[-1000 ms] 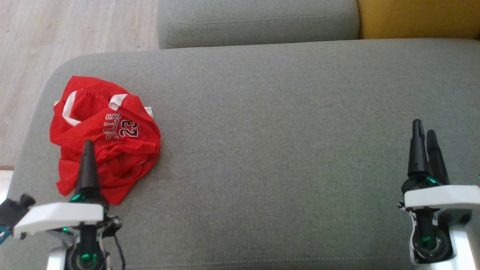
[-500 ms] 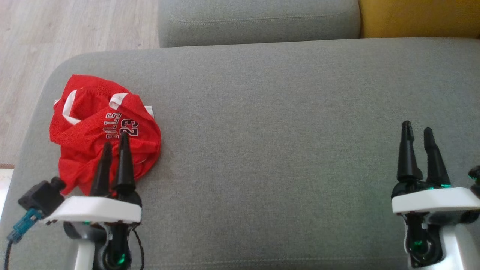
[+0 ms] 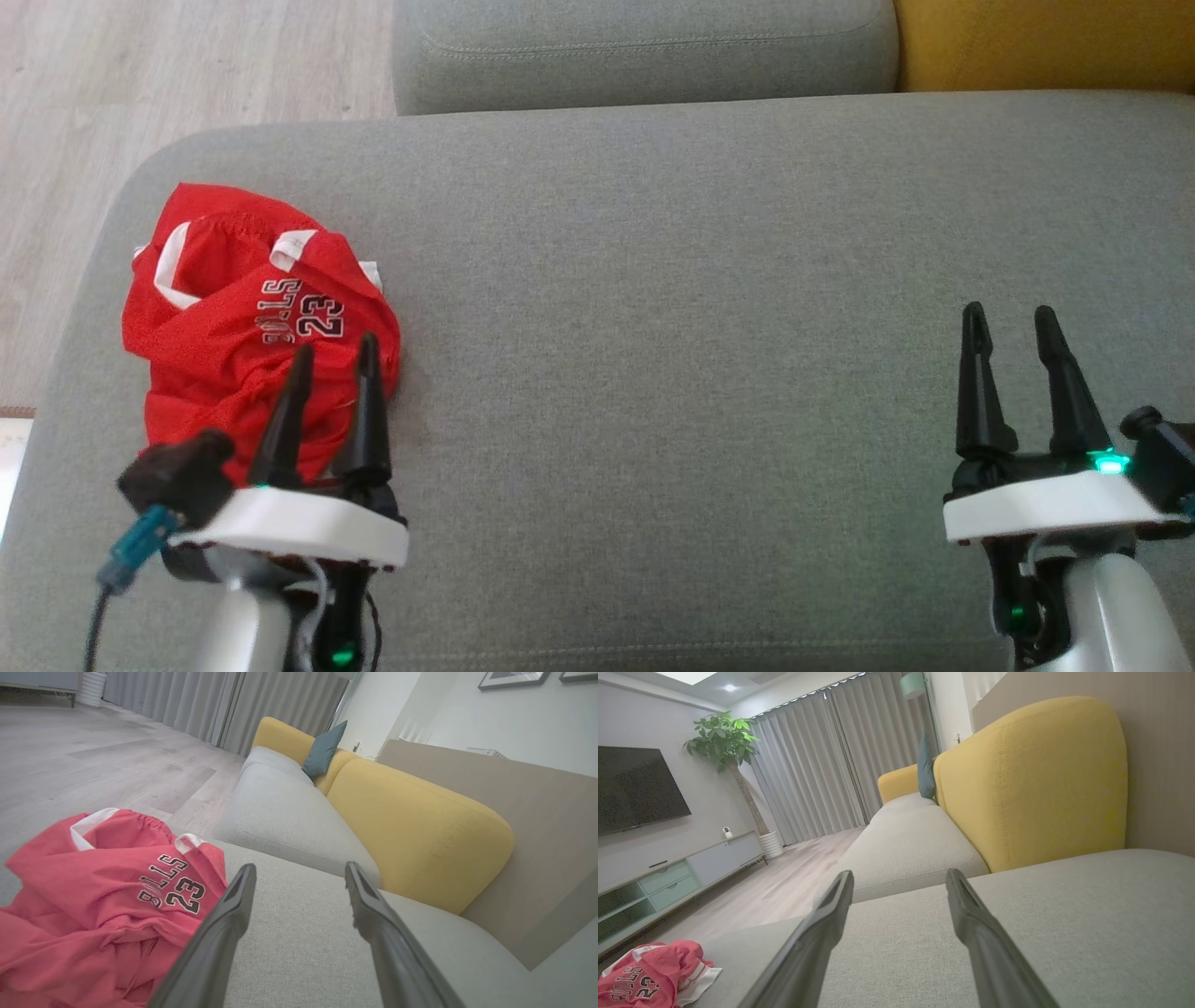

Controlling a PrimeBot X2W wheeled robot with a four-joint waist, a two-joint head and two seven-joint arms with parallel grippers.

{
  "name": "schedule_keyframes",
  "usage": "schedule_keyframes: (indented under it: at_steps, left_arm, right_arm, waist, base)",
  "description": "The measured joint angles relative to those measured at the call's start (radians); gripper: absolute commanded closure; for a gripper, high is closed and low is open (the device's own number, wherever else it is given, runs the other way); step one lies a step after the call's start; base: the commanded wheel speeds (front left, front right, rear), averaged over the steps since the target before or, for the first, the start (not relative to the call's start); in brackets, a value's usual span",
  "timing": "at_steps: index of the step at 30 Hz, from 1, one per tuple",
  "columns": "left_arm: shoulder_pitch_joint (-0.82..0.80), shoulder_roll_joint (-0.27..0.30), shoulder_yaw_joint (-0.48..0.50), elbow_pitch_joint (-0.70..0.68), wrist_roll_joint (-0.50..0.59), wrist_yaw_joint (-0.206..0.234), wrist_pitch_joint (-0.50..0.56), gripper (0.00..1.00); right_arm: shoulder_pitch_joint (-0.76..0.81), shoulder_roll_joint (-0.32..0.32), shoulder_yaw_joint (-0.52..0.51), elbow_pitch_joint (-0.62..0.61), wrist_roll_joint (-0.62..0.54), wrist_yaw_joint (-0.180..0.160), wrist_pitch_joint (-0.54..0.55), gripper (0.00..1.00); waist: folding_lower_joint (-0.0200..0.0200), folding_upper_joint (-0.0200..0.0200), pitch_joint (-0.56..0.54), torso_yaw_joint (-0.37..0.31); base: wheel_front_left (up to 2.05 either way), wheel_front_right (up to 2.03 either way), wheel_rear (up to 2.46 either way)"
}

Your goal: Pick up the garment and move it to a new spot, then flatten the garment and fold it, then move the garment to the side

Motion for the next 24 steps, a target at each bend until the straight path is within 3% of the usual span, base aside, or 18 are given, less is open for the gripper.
schedule_keyframes:
  at_steps: [8,16,20,24]
  left_arm:
    - [0.000,0.030,-0.058,-0.005,0.094,0.038,-0.024,0.00]
    - [-0.003,0.070,-0.136,-0.006,0.208,0.103,-0.044,0.00]
    - [-0.008,0.068,-0.140,-0.044,0.221,0.136,-0.058,0.00]
    - [-0.009,0.054,-0.117,-0.068,0.216,0.136,-0.070,0.00]
  right_arm:
    - [0.000,0.000,0.005,-0.022,-0.103,0.000,-0.020,0.00]
    - [0.000,-0.001,0.008,-0.045,-0.210,0.000,-0.040,0.00]
    - [0.000,-0.001,0.019,-0.056,-0.224,0.000,-0.056,0.00]
    - [0.000,-0.001,0.020,-0.052,-0.192,0.000,-0.067,0.00]
  waist:
    - [-0.0001,0.0000,0.001,-0.001]
    - [-0.0001,0.0000,0.004,0.003]
    - [-0.0001,0.0000,0.008,0.008]
    - [-0.0001,0.0000,0.011,0.012]
  base:
    - [0.00,0.00,0.00]
    - [0.00,0.00,0.00]
    - [0.00,0.00,0.00]
    - [0.00,0.00,0.00]
